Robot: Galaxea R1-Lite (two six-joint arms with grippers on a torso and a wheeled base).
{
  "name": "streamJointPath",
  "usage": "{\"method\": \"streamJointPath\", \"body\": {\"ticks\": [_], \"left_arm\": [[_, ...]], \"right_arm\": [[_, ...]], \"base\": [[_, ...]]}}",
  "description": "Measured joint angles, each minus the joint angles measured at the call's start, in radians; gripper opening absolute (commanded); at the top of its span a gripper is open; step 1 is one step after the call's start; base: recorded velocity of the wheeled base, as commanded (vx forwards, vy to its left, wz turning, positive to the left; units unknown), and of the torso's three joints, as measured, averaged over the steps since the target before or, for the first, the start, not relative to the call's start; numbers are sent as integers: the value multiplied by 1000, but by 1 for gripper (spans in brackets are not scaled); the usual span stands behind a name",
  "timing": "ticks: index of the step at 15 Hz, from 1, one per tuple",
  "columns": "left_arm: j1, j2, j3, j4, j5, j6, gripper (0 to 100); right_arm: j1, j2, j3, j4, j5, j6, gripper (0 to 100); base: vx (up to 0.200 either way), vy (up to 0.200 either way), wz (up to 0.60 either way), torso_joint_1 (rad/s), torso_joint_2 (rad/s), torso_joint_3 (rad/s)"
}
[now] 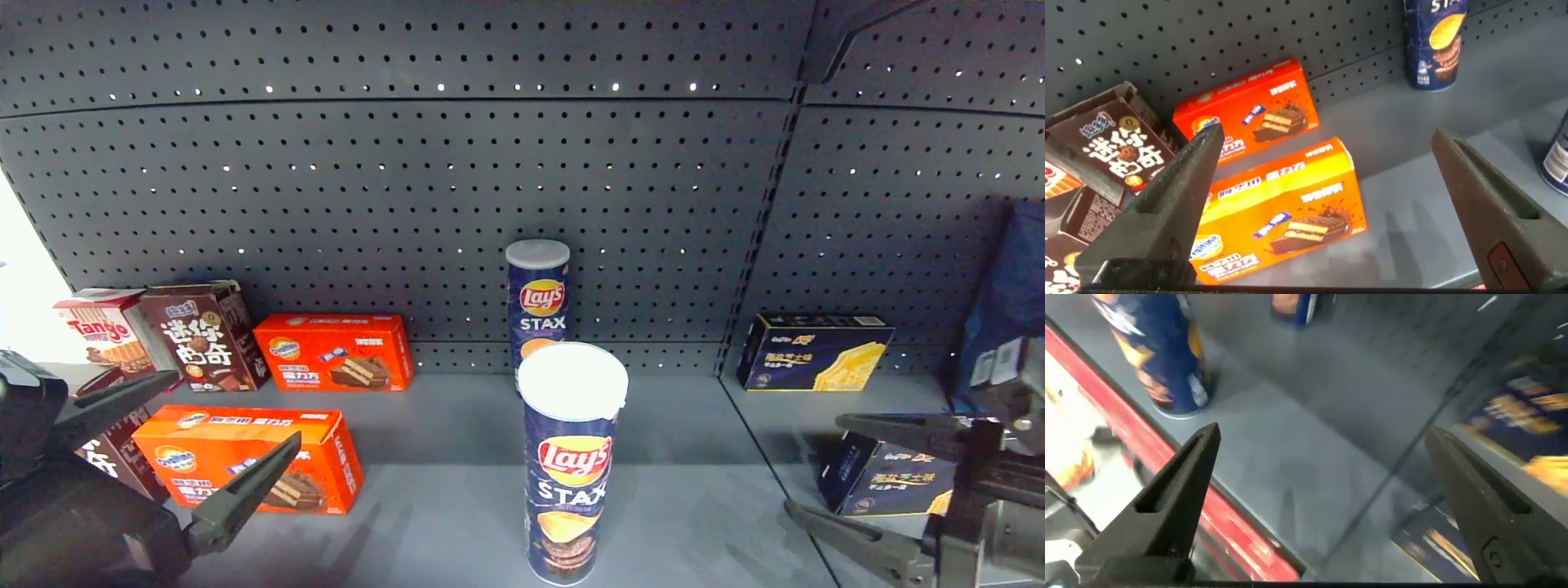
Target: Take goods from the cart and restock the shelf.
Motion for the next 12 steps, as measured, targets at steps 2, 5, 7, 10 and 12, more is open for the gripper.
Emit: {"method": "streamJointPath", "body": {"ticks": [2, 5, 7, 10, 12], "left_arm": [[1, 4, -4, -1, -1, 0, 100], [1, 7, -16, -1, 0, 0, 100], [1, 8, -19, -1, -1, 0, 100], [1, 8, -14, -1, 0, -1, 100], [2, 7, -12, -1, 0, -1, 100]], "right_arm": [[38, 76, 0, -9, -14, 0, 100], [90, 170, -44, -12, -56, 1, 100], [108, 217, -82, -13, -67, 1, 100], [129, 284, -137, -13, -94, 3, 100], [150, 330, -171, -13, -97, 3, 100]], "base": [[0, 0, 0, 0, 0, 0], [0, 0, 0, 0, 0, 0], [0, 0, 0, 0, 0, 0], [0, 0, 0, 0, 0, 0], [0, 0, 0, 0, 0, 0]]}}
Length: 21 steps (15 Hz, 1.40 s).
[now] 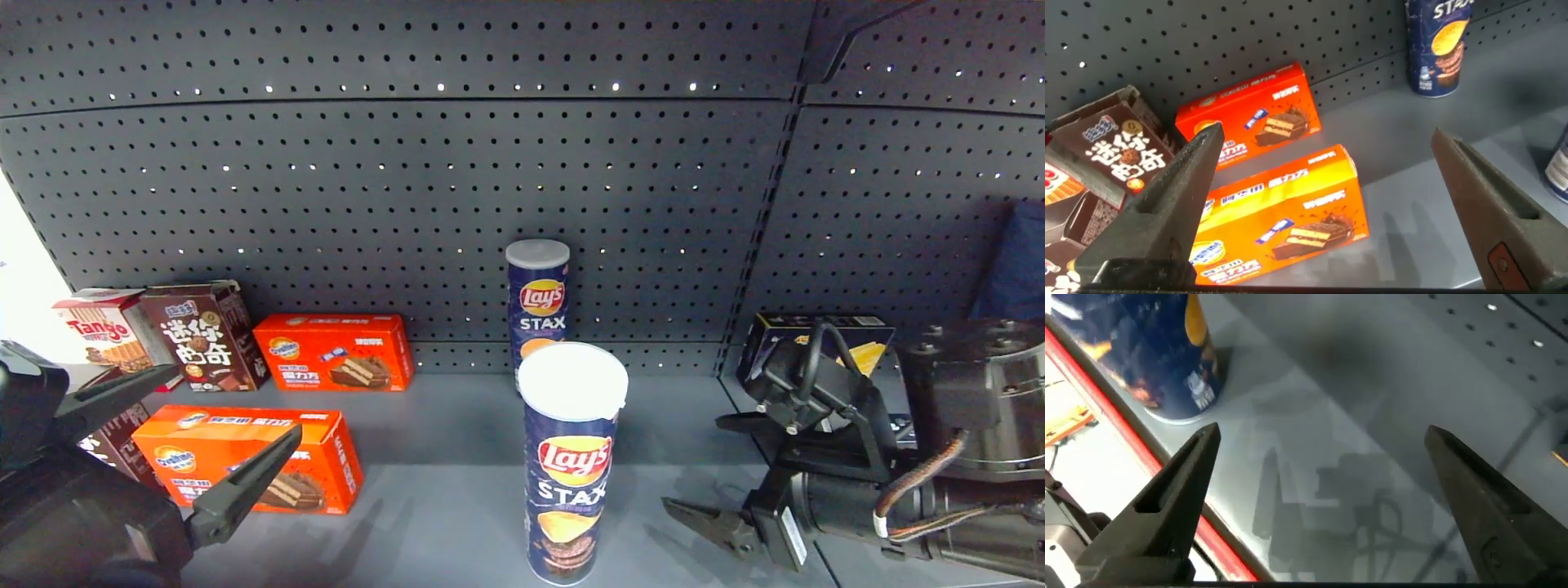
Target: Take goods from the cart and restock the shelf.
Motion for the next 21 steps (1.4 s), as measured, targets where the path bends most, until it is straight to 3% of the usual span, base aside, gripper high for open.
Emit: {"method": "streamJointPath", "body": {"ticks": [12, 21], "left_arm": [[1, -4, 0, 0, 1, -3, 100], [2, -3, 3, 0, 0, -16, 100]], "right_arm": [[71, 156, -103, -8, -22, 6, 100], [91, 187, -101, -23, -32, 7, 100]], "base": [[0, 0, 0, 0, 0, 0], [0, 0, 0, 0, 0, 0]]}}
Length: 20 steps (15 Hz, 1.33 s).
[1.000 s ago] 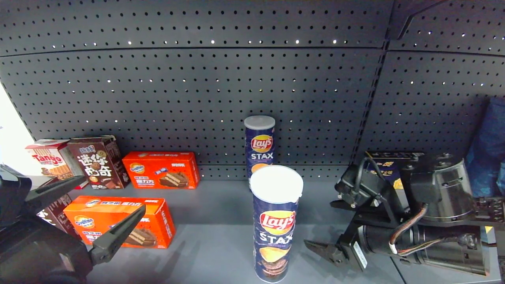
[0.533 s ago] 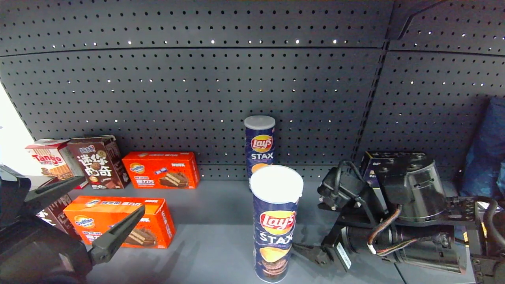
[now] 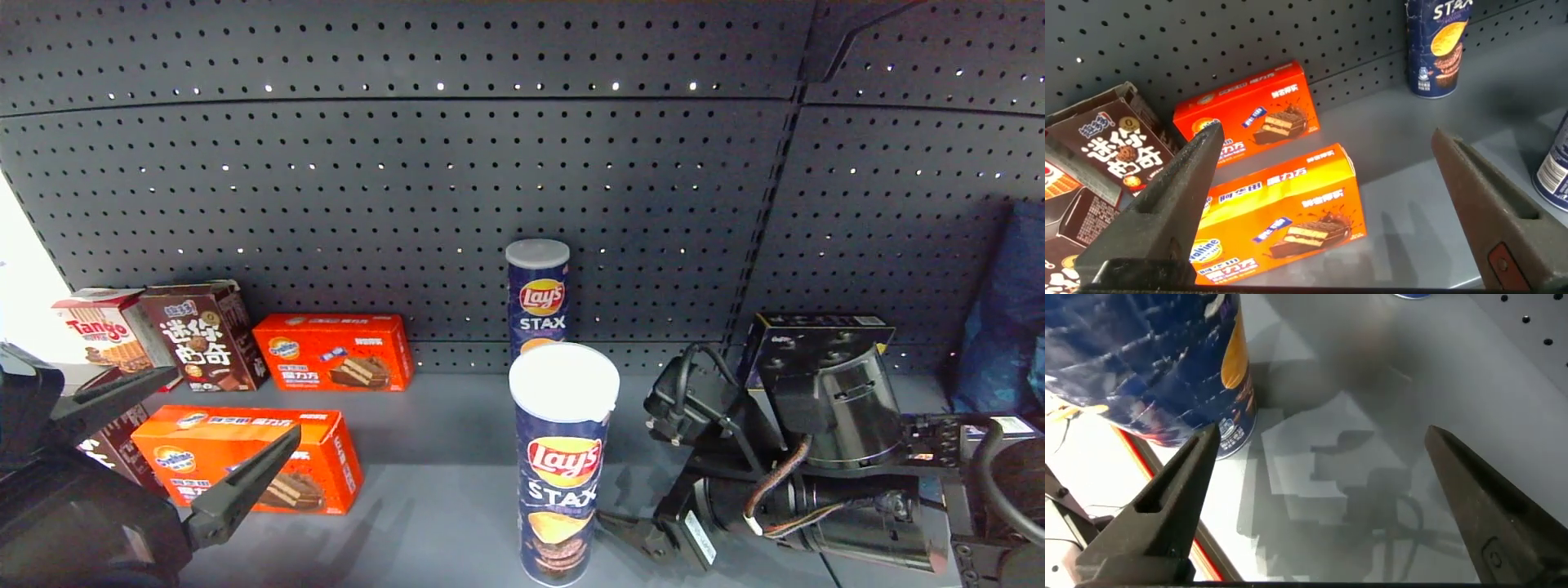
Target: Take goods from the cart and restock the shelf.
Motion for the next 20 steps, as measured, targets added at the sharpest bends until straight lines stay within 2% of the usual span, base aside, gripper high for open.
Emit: {"method": "streamJointPath", "body": {"ticks": [15, 20], "left_arm": [[8, 0, 2, 2, 1, -7, 100], [9, 0, 2, 2, 0, -8, 100]], "right_arm": [[22, 26, -22, 0, -1, 1, 100], [23, -9, 24, 1, -1, 2, 100]], "base": [[0, 0, 0, 0, 0, 0], [0, 0, 0, 0, 0, 0]]}}
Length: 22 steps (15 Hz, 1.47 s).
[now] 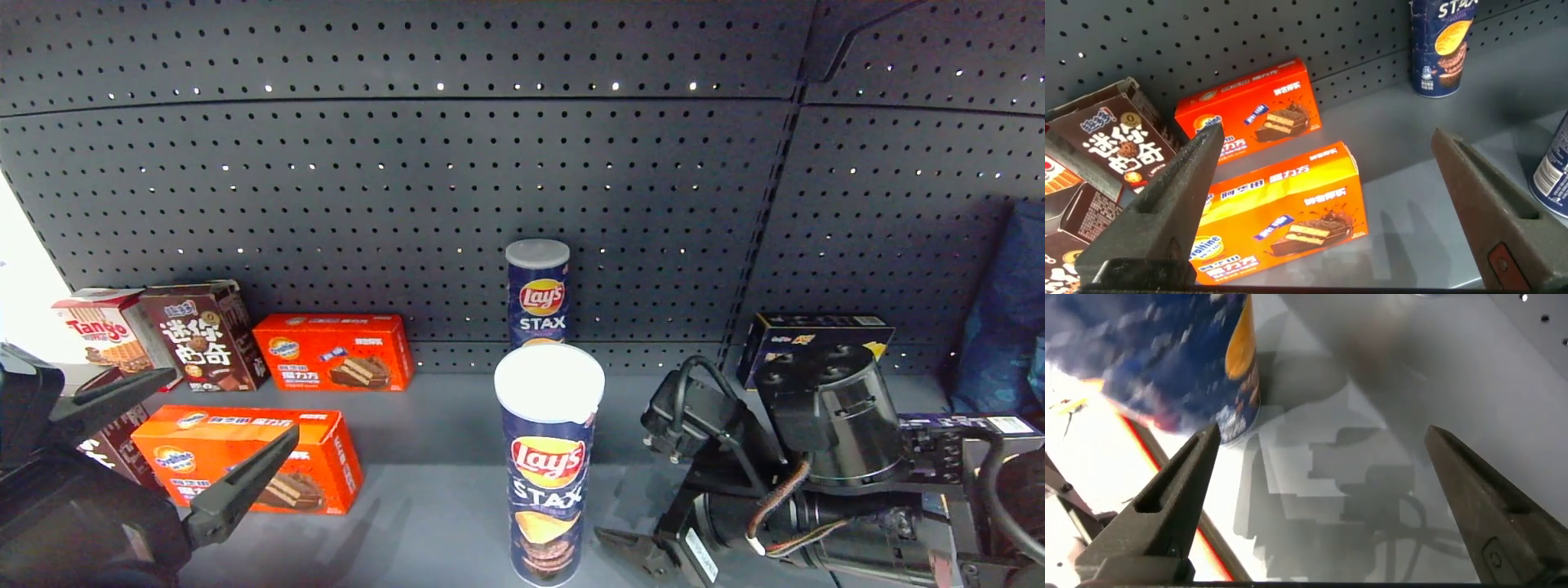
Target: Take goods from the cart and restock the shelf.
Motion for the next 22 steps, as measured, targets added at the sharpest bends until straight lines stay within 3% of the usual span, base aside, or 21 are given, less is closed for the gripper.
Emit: {"method": "streamJointPath", "body": {"ticks": [12, 17, 20, 22], "left_arm": [[12, 0, 4, 0, 1, 0, 100], [12, -18, -6, -2, 0, 0, 100], [13, -92, -18, 3, 0, 7, 100], [14, -189, 3, 23, 5, 12, 100]], "right_arm": [[26, 19, -36, 0, 1, 3, 100], [15, -88, -16, 0, -35, 74, 100], [-49, -229, -22, 0, -68, 108, 100], [-153, -347, -3, -1, -76, 115, 100]], "base": [[0, 0, 0, 0, 0, 0], [0, 0, 0, 0, 0, 0], [0, 0, 0, 0, 0, 0], [0, 0, 0, 0, 0, 0]]}}
